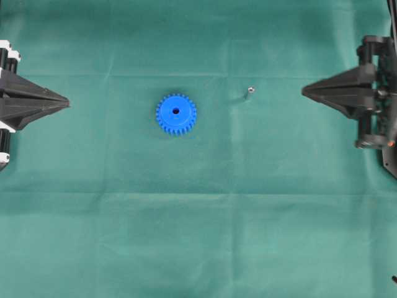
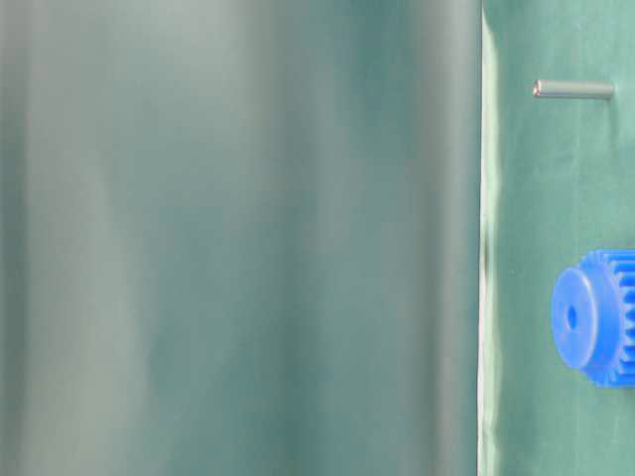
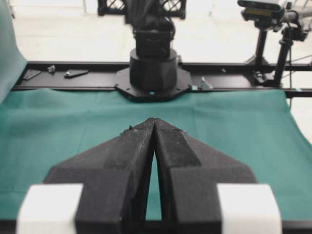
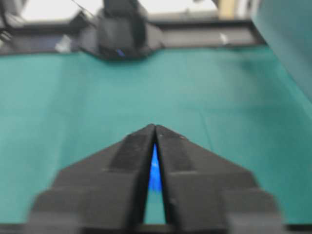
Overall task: Insert the shaft placed at a random location into the center hole of the medium gear at another random location.
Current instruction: 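Move the right gripper open over the upright silver shaft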
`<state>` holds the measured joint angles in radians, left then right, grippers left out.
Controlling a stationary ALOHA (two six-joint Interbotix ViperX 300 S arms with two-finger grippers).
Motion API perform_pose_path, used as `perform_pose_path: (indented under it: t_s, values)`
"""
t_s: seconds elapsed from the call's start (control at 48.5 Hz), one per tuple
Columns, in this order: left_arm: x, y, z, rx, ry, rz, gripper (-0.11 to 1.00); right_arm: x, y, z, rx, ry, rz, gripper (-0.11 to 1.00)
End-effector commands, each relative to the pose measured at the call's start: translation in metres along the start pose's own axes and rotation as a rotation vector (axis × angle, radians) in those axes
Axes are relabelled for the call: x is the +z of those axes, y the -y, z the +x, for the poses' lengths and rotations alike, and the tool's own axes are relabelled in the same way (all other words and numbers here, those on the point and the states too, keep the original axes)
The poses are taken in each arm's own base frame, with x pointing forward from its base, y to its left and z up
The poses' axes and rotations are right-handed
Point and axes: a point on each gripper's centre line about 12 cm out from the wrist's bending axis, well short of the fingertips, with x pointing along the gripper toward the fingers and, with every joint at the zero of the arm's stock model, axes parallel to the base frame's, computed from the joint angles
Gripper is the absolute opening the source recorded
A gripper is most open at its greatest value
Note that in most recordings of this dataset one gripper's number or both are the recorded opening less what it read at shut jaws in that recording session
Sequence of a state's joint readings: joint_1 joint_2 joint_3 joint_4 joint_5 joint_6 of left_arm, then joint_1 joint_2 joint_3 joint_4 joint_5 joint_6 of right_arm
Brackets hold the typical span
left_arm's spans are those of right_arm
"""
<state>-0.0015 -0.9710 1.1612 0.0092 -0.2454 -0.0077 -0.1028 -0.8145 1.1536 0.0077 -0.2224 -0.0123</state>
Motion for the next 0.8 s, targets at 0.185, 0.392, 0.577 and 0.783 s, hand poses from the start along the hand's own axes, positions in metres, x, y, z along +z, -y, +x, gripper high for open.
perform_pose_path:
  t_s: [0.185, 0.392, 0.577, 0.783]
  values:
    - [0.009, 0.0, 0.002, -0.001, 0.023, 0.005, 0.0, -0.034, 0.019, 0.038, -0.074, -0.132, 0.018, 0.8]
    - [0.008, 0.0, 0.002, -0.002, 0.021, 0.004, 0.0, -0.073, 0.032, 0.065, -0.113, -0.236, 0.03, 0.88]
    - [0.008, 0.0, 0.002, -0.001, 0.018, 0.003, 0.0, -0.101, 0.04, 0.085, -0.131, -0.299, 0.037, 0.89]
    - [0.008, 0.0, 0.002, -0.001, 0.02, 0.005, 0.0, -0.128, 0.043, 0.095, -0.14, -0.368, 0.048, 0.89]
